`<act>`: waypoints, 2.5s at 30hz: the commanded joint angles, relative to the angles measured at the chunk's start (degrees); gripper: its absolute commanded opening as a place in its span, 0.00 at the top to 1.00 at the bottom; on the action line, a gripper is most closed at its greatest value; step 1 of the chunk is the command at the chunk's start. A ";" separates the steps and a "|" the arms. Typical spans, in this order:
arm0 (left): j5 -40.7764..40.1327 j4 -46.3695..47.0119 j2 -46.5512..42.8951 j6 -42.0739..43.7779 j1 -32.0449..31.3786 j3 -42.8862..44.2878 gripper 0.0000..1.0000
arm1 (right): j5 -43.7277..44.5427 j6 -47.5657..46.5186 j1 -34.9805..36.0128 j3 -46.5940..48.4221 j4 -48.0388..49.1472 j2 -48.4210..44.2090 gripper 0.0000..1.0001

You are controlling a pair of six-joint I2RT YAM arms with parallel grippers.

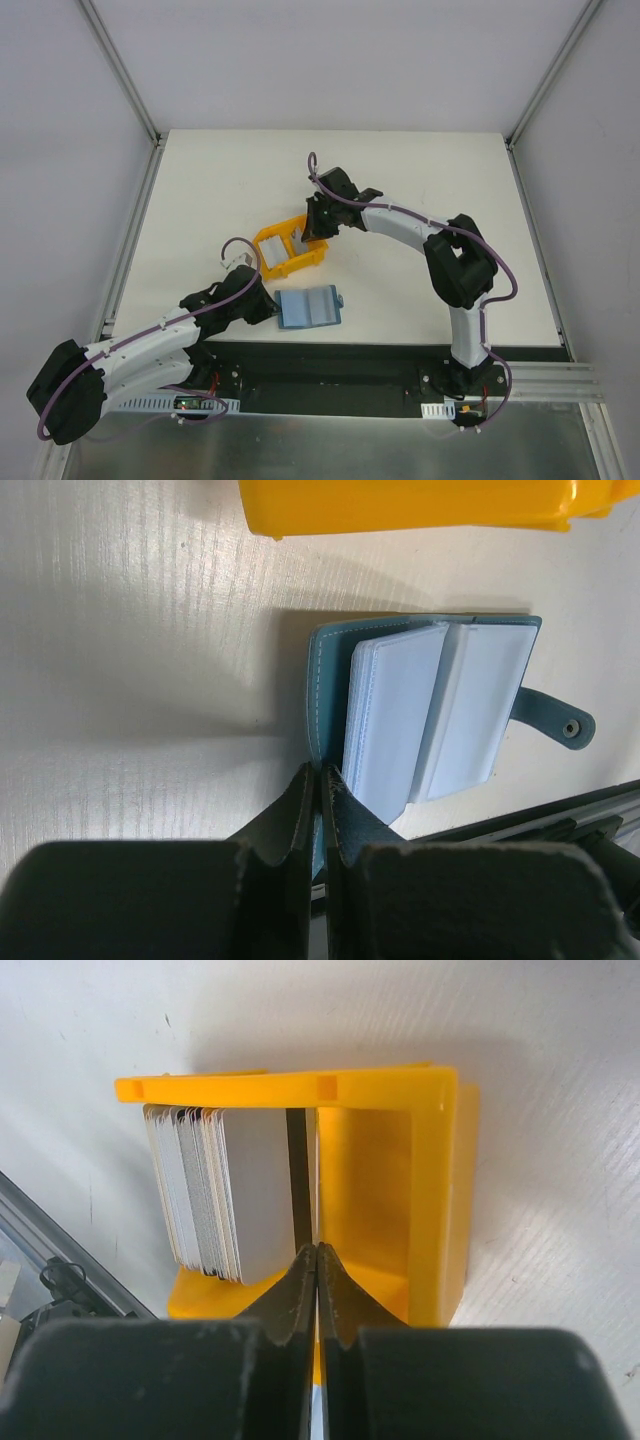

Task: Put the credit cards into the card holder
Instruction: Pick up the credit card from the storage box, then insert the credit card into the card holder.

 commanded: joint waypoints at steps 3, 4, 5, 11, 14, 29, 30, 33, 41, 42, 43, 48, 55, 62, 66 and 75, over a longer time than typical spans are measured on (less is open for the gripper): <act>-0.33 -0.50 0.21 0.80 -0.04 0.85 1.00 | 3.34 -2.29 0.08 1.29 -0.95 -4.60 1.00; -0.33 -0.50 0.21 0.89 0.05 0.85 1.00 | 4.48 -2.64 -0.01 0.93 -0.78 -5.74 0.99; -0.33 -0.50 0.21 0.89 0.05 0.85 1.00 | 4.49 -2.82 -0.27 0.76 -0.34 -6.71 1.00; -0.33 -0.50 0.12 1.06 -0.04 0.41 1.00 | 3.53 -2.38 -1.59 -1.52 0.89 -13.91 1.00; -0.42 -0.50 0.21 0.98 0.05 -0.20 1.00 | 1.86 -0.11 -1.85 -5.38 2.56 -17.78 1.00; -0.94 -0.41 0.21 -0.51 -0.04 -3.98 1.00 | -0.25 16.59 4.21 -42.64 23.99 -37.83 1.00; -1.12 -0.41 0.21 -0.69 -0.04 -4.24 1.00 | -0.51 18.08 4.99 -44.75 26.36 -37.48 1.00; -1.21 -0.33 0.12 -1.22 0.05 -4.60 1.00 | 0.80 20.81 7.80 -48.11 31.12 -35.38 1.00; -1.03 -0.50 -0.76 -2.45 -0.04 -5.74 1.00 | 3.00 22.40 9.84 -50.40 36.40 -29.66 1.00; -1.03 -0.50 -0.84 -2.54 0.05 -5.83 1.00 | 3.35 22.32 9.84 -50.75 36.58 -29.31 1.00; -1.03 -0.50 -0.85 -2.63 0.05 -5.92 1.00 | 3.79 22.49 9.84 -51.10 36.67 -29.22 1.00; -1.03 -0.50 -1.11 -3.24 -0.04 -6.36 1.00 | 3.97 22.93 9.84 -53.56 38.86 -28.26 1.00; -1.12 -0.42 -0.93 -3.07 -0.04 -6.36 1.00 | 2.04 24.95 10.10 -55.40 43.95 -24.39 1.00; -1.12 -0.41 -0.58 -3.07 0.05 -6.18 1.00 | 1.94 25.74 10.80 -56.81 46.07 -22.02 1.00; -1.21 -0.50 -0.49 -3.07 -0.04 -6.18 1.00 | 2.21 25.39 11.68 -56.29 45.90 -21.40 1.00; -1.21 -0.50 -0.67 -2.89 -0.04 -6.18 1.00 | 2.64 24.16 12.30 -55.32 42.21 -22.89 1.00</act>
